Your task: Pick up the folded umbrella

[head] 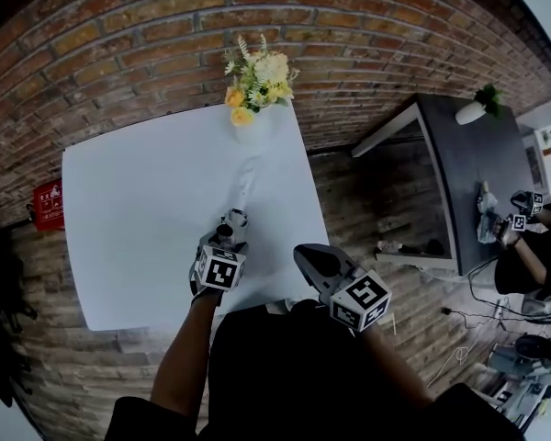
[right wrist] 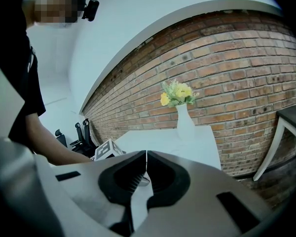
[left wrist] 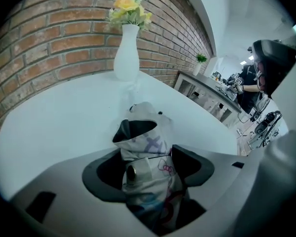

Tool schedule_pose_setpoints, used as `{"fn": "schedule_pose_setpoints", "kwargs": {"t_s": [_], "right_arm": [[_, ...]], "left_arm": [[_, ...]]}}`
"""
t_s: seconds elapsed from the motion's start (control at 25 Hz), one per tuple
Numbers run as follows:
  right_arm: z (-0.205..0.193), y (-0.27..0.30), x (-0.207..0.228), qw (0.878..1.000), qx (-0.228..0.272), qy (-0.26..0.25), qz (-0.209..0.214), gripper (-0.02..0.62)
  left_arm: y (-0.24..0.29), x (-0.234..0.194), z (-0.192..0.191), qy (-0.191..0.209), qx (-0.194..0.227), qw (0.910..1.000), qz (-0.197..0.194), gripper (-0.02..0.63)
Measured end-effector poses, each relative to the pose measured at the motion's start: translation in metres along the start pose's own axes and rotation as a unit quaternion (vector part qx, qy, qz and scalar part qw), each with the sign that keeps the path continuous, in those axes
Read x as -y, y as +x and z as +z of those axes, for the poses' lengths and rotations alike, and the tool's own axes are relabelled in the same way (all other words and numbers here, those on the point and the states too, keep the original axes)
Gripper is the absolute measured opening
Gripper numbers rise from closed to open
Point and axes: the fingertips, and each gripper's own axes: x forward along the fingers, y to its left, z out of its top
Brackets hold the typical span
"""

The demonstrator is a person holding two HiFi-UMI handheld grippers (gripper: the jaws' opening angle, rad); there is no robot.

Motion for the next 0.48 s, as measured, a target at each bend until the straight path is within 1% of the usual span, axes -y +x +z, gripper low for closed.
{"fn": "schedule_pose_setpoints", "kwargs": {"t_s": [0.28, 0.48], "right_arm": [[0.003, -0.01, 0.001, 1.0, 0.005, -0.001, 0.001, 0.023], [0.0, -0.021, 0.003, 1.0, 0.009, -0.002, 0.005, 0.023]], "left_arm": [[-0.006, -0.002, 0.002, -0.012, 0.019, 0.9996, 0.018, 0.275], [-0.014, -0.001, 0.0, -0.024, 0.035, 0.9988, 0.024, 0.273]]}}
